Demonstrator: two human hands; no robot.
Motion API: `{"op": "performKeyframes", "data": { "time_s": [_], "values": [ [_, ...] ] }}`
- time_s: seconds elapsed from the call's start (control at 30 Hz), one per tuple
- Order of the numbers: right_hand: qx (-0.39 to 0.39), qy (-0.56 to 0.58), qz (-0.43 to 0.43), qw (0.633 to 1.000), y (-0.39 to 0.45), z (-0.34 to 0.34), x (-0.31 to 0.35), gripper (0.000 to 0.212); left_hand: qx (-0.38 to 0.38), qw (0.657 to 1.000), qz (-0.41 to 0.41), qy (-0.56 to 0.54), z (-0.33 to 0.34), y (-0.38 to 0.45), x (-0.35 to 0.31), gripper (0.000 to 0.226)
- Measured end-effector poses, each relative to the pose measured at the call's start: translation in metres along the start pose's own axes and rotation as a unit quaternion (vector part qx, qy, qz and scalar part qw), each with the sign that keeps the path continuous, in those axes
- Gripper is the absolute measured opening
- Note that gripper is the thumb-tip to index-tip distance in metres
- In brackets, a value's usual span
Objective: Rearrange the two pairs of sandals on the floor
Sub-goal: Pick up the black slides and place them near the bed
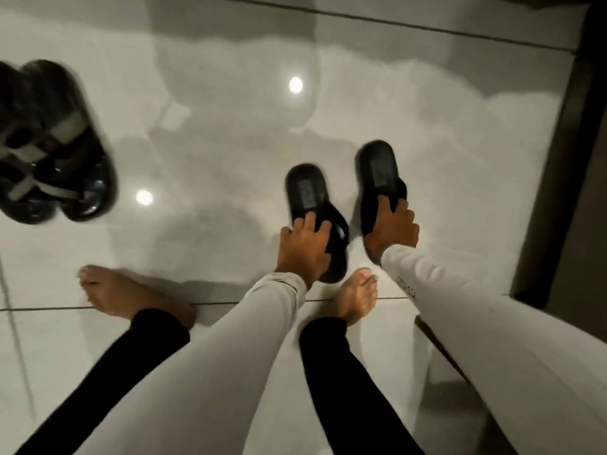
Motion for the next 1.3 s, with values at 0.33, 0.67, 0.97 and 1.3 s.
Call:
{"op": "performKeyframes", "data": {
  "time_s": [0.33, 0.67, 0.97, 1.3],
  "values": [
    [0.103, 0.132, -0.030, 0.985, 0.046, 0.039, -0.025, 0.093, -0.009, 0.993, 0.021, 0.116, 0.038, 0.033, -0.006, 0.080],
    [0.109, 0.215, -0.047, 0.969, -0.001, 0.022, 0.084, 0.080, 0.082, 0.949, 0.131, 0.273, -0.064, 0.043, 0.121, 0.087],
    [0.157, 0.180, -0.057, 0.969, -0.046, 0.017, 0.160, 0.071, 0.042, 0.977, 0.012, 0.208, -0.119, 0.001, 0.178, 0.085],
    [0.123, 0.164, -0.081, 0.975, -0.048, 0.017, 0.162, 0.096, 0.018, 0.987, -0.149, -0.055, -0.096, -0.006, 0.204, 0.105]
  ]
}}
Point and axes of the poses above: each hand's wrist, its own y-axis towards the middle knuckle, its own z-axis out of the palm, x = y × z, the point moved 9 cm from there along y, towards the middle knuckle, and after that the axes turned 15 degrees about z, right-handed, at the moved point
